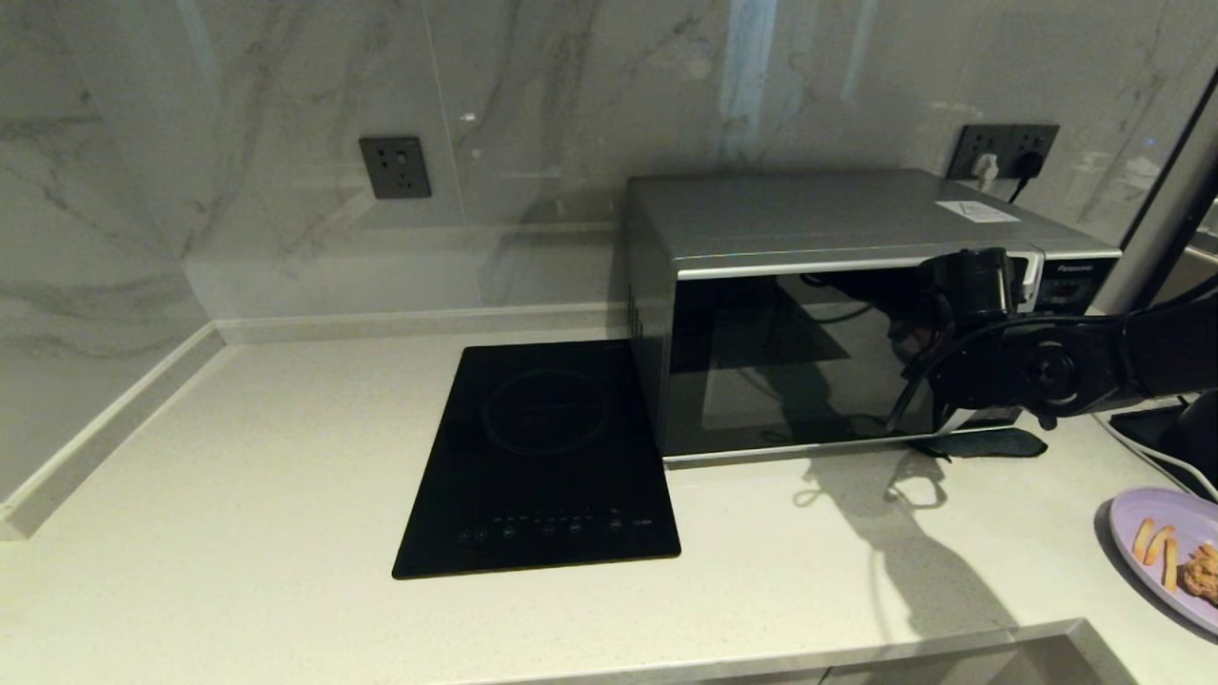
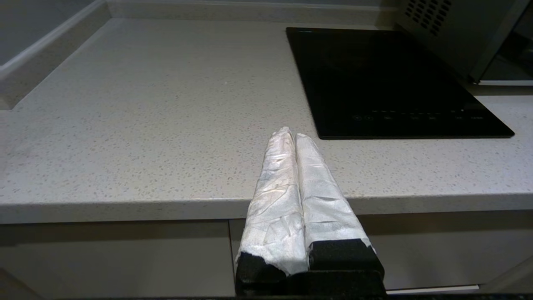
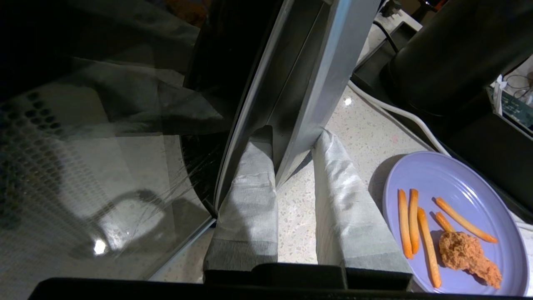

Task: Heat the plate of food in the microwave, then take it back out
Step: Open the microwave oven

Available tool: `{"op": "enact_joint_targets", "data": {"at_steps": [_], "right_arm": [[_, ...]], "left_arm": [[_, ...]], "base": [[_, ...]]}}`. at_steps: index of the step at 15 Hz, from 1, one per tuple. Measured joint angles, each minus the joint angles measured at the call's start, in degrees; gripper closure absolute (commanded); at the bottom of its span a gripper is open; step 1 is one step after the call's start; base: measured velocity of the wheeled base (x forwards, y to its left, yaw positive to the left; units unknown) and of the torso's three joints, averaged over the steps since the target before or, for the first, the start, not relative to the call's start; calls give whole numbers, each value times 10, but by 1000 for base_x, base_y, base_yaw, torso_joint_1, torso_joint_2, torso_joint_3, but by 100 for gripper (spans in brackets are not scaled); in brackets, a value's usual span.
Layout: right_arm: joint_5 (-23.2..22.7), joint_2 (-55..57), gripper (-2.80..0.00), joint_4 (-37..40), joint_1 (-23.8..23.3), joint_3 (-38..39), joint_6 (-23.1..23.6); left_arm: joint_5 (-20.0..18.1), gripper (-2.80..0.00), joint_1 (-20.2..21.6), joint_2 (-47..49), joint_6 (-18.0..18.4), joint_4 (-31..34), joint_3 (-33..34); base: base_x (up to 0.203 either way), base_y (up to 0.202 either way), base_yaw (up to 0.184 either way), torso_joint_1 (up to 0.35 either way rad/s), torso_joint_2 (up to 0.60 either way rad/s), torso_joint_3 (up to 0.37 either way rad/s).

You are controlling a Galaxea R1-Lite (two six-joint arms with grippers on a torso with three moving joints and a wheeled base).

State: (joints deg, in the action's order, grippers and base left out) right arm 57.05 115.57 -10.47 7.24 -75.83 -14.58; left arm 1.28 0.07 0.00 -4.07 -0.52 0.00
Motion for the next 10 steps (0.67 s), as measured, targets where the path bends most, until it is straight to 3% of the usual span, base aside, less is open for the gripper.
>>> {"op": "enact_joint_targets", "data": {"at_steps": [10], "right_arm": [[5,-35,0,4,1,50,9]], "left_arm": [[0,0,0,0,0,0,0]], "base": [[0,0,0,0,0,0]]}}
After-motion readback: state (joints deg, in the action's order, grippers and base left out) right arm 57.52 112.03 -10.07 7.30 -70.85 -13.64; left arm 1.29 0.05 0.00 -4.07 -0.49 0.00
